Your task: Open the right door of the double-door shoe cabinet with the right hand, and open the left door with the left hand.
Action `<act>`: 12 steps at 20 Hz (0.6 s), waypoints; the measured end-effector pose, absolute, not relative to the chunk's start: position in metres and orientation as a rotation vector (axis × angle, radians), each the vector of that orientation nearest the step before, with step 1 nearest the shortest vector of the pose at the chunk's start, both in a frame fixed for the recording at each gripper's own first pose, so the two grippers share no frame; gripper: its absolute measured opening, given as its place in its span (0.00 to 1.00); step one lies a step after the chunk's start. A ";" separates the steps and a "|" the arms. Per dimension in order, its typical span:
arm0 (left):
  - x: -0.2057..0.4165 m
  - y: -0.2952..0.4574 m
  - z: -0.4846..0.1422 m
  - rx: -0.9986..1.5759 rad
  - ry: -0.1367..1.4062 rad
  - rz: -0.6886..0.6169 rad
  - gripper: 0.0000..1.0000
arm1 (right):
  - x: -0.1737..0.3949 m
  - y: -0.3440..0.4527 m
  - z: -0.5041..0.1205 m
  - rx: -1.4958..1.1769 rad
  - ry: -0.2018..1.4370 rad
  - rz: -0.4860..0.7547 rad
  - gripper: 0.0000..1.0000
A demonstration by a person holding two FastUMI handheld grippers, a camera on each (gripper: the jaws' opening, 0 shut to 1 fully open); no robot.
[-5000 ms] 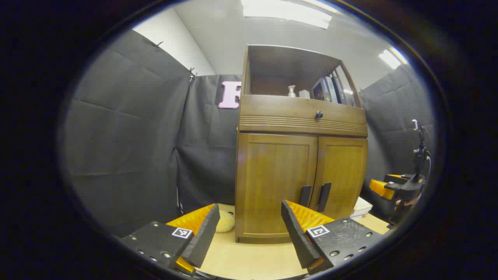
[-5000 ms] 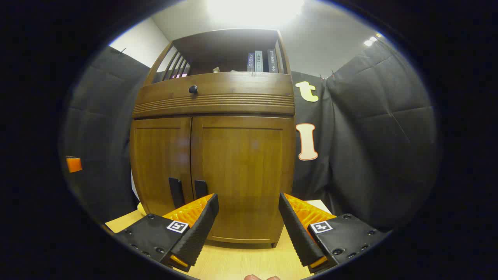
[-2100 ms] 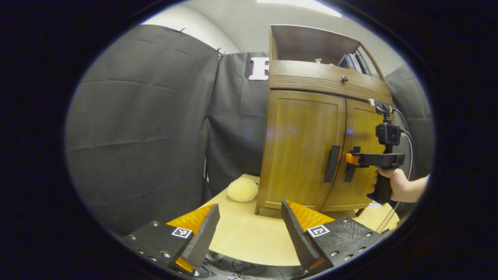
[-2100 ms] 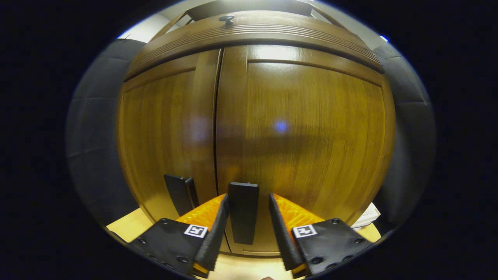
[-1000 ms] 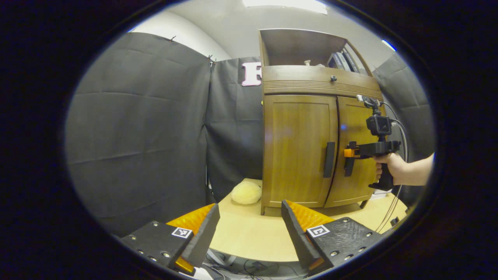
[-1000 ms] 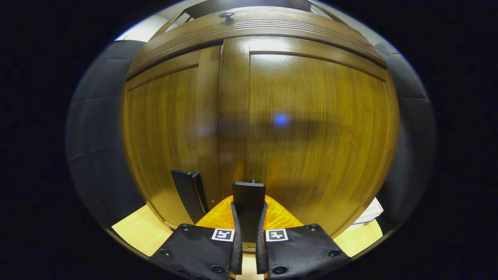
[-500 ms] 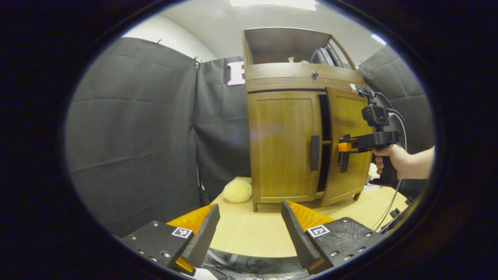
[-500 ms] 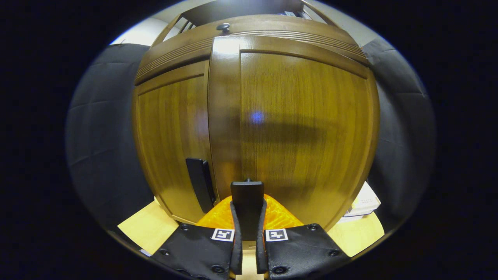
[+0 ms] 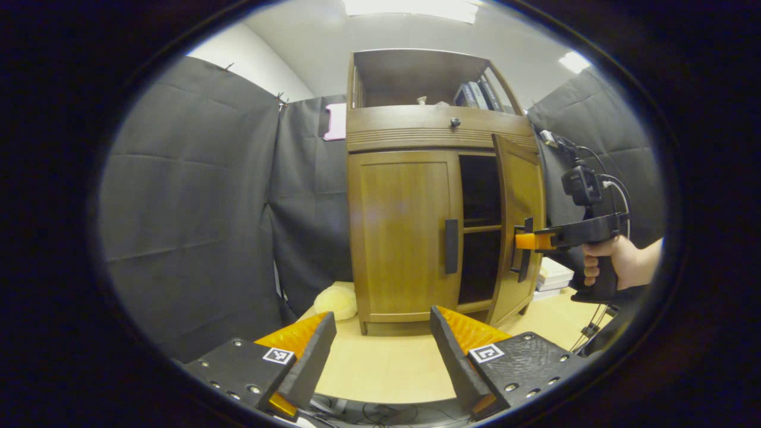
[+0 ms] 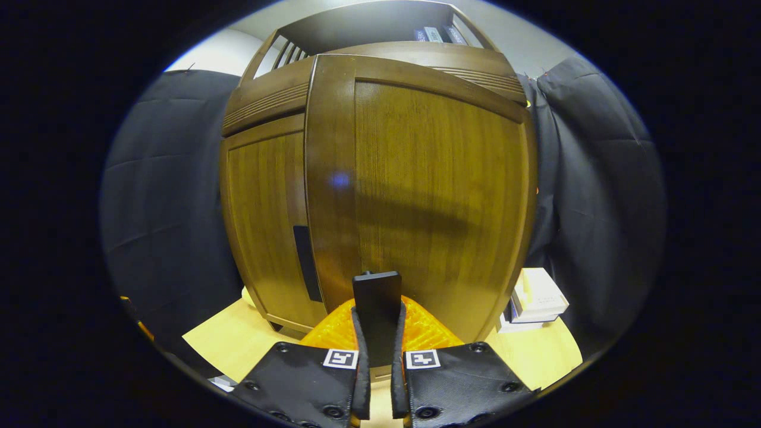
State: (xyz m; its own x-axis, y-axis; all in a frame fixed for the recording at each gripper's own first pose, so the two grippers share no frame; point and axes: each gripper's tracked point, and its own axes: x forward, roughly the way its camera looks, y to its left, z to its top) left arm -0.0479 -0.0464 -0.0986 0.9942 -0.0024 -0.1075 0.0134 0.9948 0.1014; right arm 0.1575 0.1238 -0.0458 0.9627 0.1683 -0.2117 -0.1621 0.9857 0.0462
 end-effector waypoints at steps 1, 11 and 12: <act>-0.044 -0.050 -0.098 0.100 0.109 -0.024 0.93 | 0.157 0.124 -0.047 0.029 0.220 0.164 0.15; 0.000 -0.066 -0.049 0.059 0.001 -0.136 0.92 | 0.159 0.117 -0.045 0.098 0.215 0.100 0.13; 0.006 -0.062 -0.047 0.048 0.000 -0.141 0.92 | 0.159 0.117 -0.045 0.099 0.213 0.092 0.13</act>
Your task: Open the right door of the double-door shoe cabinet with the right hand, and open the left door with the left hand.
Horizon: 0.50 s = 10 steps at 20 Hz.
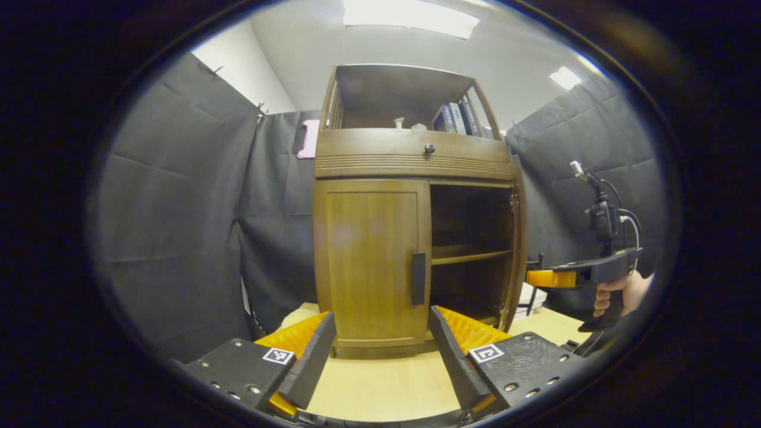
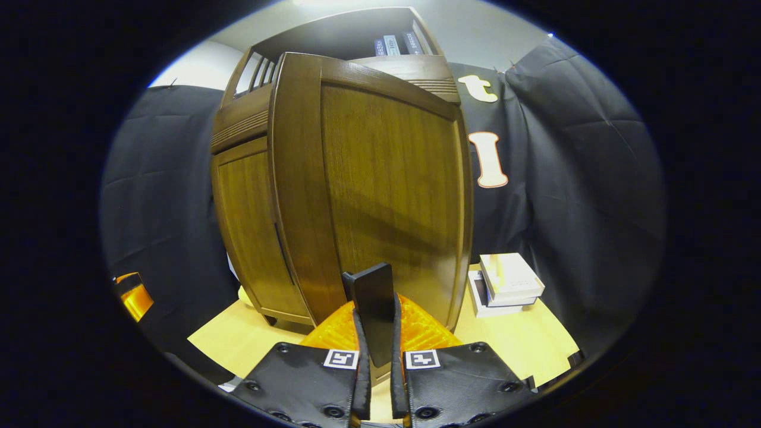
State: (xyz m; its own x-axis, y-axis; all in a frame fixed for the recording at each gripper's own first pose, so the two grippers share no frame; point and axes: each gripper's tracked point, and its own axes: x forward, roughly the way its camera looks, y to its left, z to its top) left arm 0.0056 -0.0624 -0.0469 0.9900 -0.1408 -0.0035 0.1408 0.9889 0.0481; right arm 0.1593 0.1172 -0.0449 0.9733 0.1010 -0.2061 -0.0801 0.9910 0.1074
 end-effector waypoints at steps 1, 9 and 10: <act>0.010 -0.060 -0.046 0.040 0.001 -0.147 0.92 | 0.159 0.116 -0.045 0.098 0.211 0.083 0.13; 0.046 -0.055 -0.052 0.042 0.028 -0.162 0.92 | 0.159 0.112 -0.042 0.112 0.202 0.066 0.14; 0.044 -0.056 -0.052 0.040 0.033 -0.159 0.92 | 0.159 0.112 -0.041 0.108 0.206 0.069 0.13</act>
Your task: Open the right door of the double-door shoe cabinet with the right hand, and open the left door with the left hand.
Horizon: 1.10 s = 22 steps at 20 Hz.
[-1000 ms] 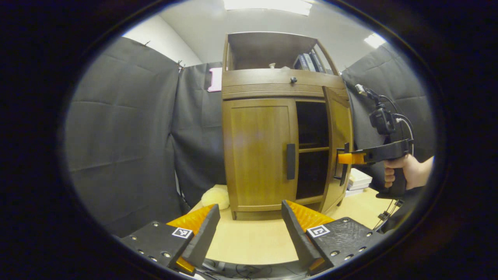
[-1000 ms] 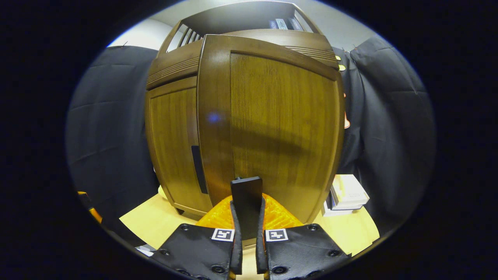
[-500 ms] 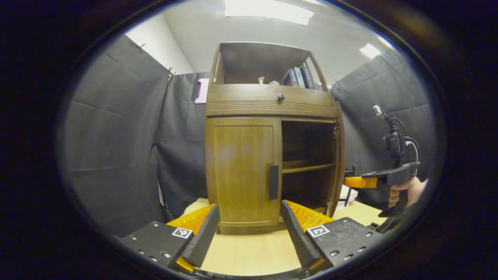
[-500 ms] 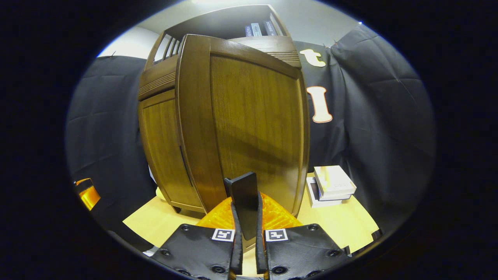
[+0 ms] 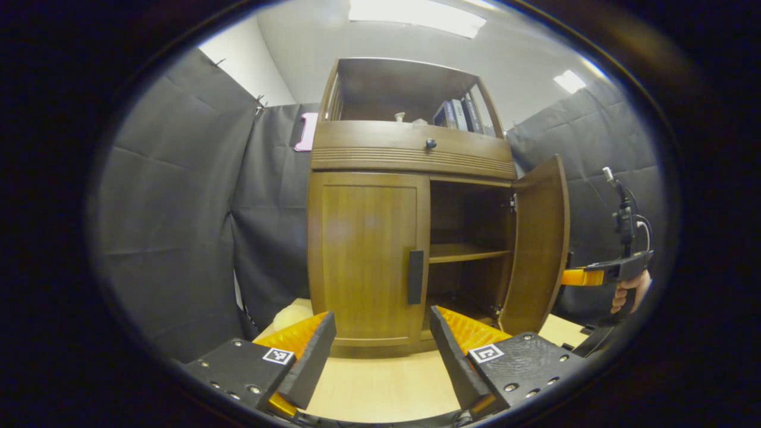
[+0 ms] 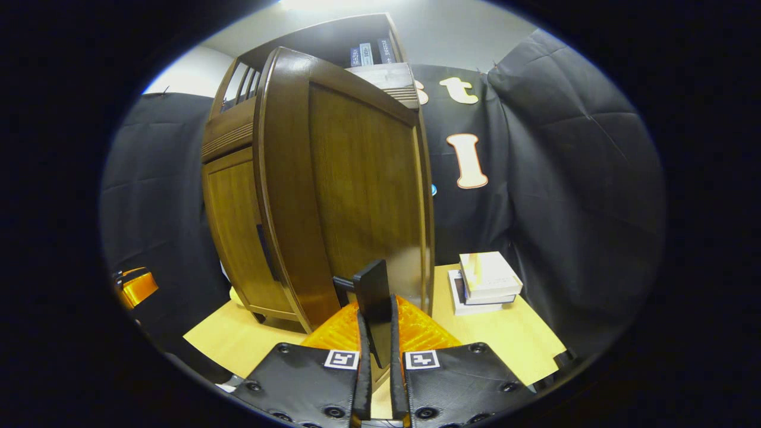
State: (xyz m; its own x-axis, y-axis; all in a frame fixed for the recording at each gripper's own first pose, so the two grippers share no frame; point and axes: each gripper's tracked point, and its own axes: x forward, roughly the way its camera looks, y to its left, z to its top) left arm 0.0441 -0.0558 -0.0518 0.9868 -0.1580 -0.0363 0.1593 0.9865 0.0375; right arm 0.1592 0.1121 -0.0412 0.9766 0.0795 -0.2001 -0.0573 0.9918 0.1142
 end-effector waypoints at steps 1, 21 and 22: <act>0.044 -0.057 -0.051 0.028 0.036 -0.163 0.92 | 0.159 0.114 -0.041 0.106 0.210 0.074 0.13; 0.039 -0.084 -0.044 -0.005 0.073 -0.305 0.92 | 0.161 0.090 -0.042 0.142 0.195 -0.031 0.07; 0.039 -0.086 -0.043 -0.008 0.073 -0.309 0.89 | 0.158 0.089 -0.044 0.135 0.208 -0.033 0.07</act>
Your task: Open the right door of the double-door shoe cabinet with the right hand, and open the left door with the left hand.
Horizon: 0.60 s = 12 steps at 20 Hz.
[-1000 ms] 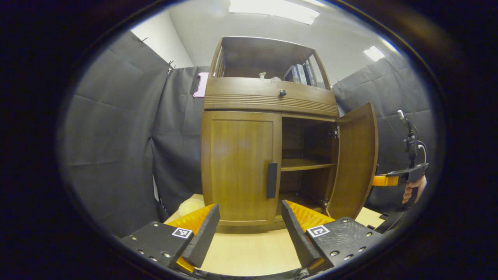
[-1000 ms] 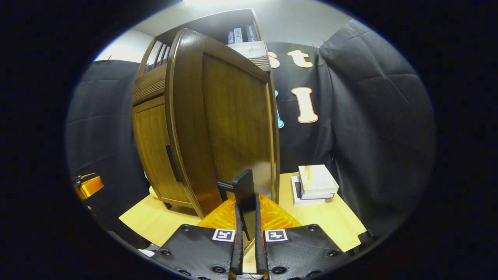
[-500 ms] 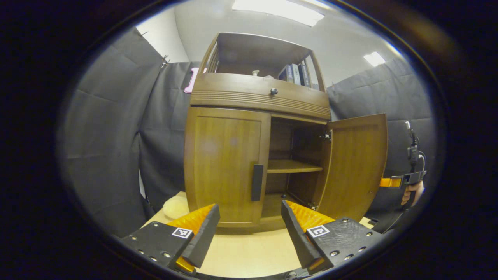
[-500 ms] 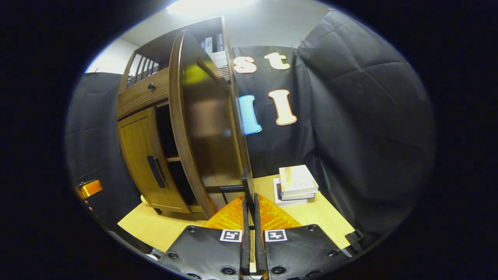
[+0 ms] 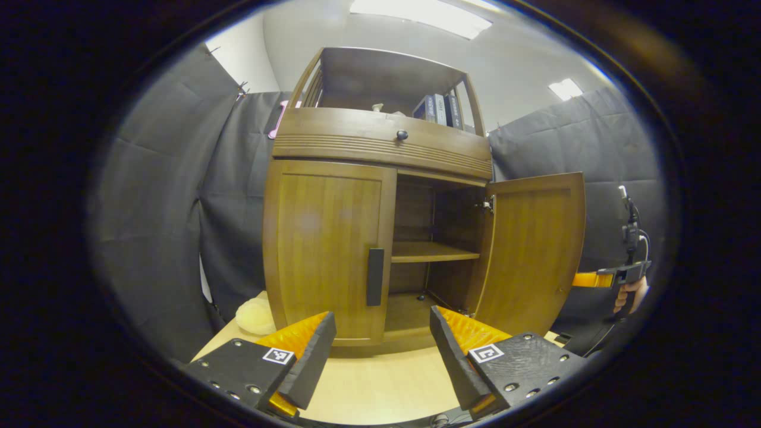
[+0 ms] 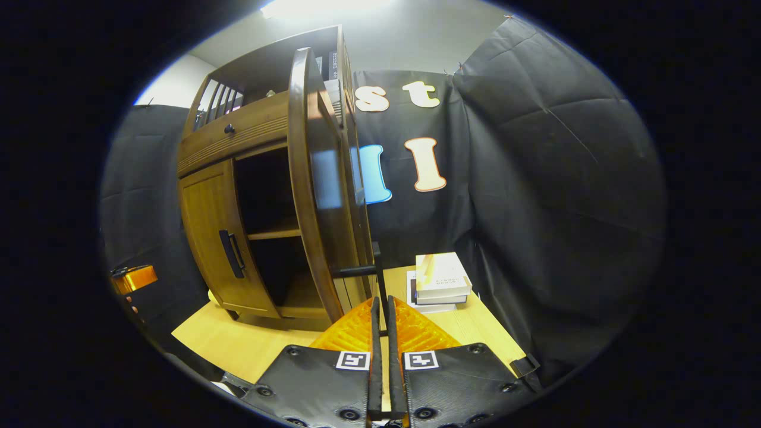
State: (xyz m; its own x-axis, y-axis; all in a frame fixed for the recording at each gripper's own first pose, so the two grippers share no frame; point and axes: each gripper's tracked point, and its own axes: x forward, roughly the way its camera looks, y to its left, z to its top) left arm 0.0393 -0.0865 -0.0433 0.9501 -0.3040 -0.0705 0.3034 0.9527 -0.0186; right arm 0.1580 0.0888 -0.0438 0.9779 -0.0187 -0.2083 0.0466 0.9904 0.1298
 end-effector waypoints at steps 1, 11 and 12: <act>0.039 -0.087 -0.044 -0.005 0.073 -0.310 0.91 | 0.154 0.087 -0.044 0.128 0.218 -0.036 0.07; 0.038 -0.079 -0.051 -0.004 0.094 -0.294 0.92 | 0.129 0.088 -0.051 0.113 0.276 -0.092 0.07; 0.038 -0.076 -0.052 -0.004 0.094 -0.290 0.92 | 0.131 0.093 -0.051 0.125 0.278 -0.077 0.07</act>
State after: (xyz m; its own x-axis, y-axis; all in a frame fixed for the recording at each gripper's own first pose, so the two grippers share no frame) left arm 0.0380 -0.0765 -0.0524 0.9539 -0.2857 -0.0923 0.2853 0.9583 -0.0177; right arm 0.1310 0.0931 -0.0511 0.9587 -0.0584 -0.2783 0.0927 0.9894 0.1120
